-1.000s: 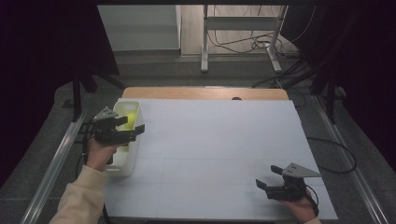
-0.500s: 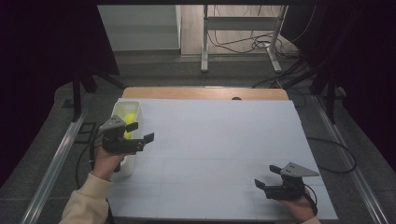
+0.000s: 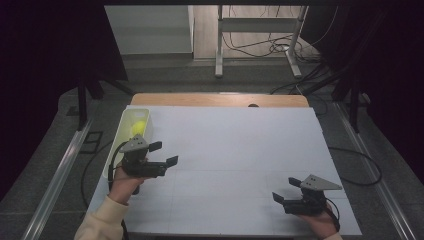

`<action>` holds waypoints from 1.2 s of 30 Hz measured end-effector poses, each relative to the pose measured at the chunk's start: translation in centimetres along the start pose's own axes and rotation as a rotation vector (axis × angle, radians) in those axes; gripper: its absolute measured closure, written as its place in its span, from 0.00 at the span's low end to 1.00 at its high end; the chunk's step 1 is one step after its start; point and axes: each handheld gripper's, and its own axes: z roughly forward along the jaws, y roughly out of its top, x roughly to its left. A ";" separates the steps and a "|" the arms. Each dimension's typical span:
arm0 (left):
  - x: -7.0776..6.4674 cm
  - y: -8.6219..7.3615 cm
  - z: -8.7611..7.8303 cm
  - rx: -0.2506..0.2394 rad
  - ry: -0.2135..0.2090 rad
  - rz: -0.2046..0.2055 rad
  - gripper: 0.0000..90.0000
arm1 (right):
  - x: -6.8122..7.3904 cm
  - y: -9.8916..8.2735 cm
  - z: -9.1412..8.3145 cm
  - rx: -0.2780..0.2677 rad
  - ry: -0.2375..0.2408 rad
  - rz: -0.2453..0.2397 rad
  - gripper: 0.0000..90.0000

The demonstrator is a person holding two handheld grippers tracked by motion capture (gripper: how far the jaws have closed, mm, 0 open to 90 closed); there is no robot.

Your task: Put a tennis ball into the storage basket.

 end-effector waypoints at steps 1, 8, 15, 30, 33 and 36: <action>0.0 0.0 0.0 0.000 0.000 0.000 0.18 | 0.0 0.0 0.0 0.000 0.000 0.000 0.16; -1.7 -1.3 0.7 0.009 -0.048 0.004 0.18 | 0.2 0.0 0.0 -0.002 0.003 -0.002 0.16; -2.9 -3.0 1.1 0.031 -0.057 0.016 0.18 | 0.2 0.0 -0.1 -0.003 0.004 -0.003 0.16; -2.5 -8.2 1.1 0.099 -0.012 0.025 0.18 | 0.4 0.0 -0.1 -0.004 0.021 -0.008 0.16; -2.1 -8.5 1.1 0.097 0.001 0.018 0.18 | 0.5 0.0 -0.1 -0.004 0.025 -0.010 0.16; -1.9 -8.6 1.3 0.090 0.005 0.018 0.18 | 0.5 0.0 -0.1 -0.006 0.029 -0.011 0.16</action>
